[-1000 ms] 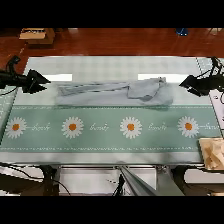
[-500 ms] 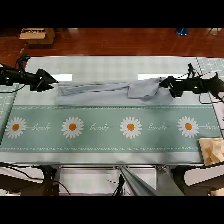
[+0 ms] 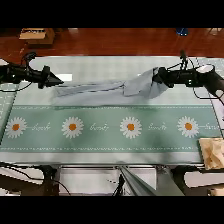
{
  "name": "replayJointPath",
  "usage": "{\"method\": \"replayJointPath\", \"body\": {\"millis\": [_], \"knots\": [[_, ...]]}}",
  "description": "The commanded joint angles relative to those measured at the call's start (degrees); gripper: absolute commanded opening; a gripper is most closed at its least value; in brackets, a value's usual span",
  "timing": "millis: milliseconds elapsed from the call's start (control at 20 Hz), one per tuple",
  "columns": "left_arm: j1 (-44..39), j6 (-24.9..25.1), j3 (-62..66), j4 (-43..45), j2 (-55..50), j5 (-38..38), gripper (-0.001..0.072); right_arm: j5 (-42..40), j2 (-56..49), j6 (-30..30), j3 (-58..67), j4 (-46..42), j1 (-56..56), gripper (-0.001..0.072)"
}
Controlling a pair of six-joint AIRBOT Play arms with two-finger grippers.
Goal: Fold the shirts.
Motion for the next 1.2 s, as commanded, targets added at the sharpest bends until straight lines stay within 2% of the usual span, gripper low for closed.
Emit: {"method": "replayJointPath", "body": {"millis": [0,250,350,700,850,1150], "knots": [[-5.4,0.8,0.1,-7.2,0.0,-0.4,0.0022,6.2,7.7,0.8,0.1,-1.6,1.1,0.0014],[-18.0,0.7,0.0,-7.3,0.0,1.7,0.0022,8.6,17.9,10.7,0.1,-15.5,6.2,0.0014],[-21.8,0.5,-0.1,-7.3,0.0,3.3,0.0022,9.7,21.3,14.2,0.1,-18.6,8.0,0.0014],[-31.6,-0.6,-2.3,-7.2,-0.1,8.7,0.0021,11.3,31.8,22.7,0.1,-21.9,11.8,0.0014],[-35.1,-1.0,-6.3,-7.3,-0.4,9.6,0.0021,13.2,34.5,24.7,0.1,-23.4,11.8,0.0014],[-46.0,-2.5,-11.7,-7.4,-0.8,18.6,0.0021,17.0,37.1,26.7,0.1,-24.4,11.8,0.0014]]}}
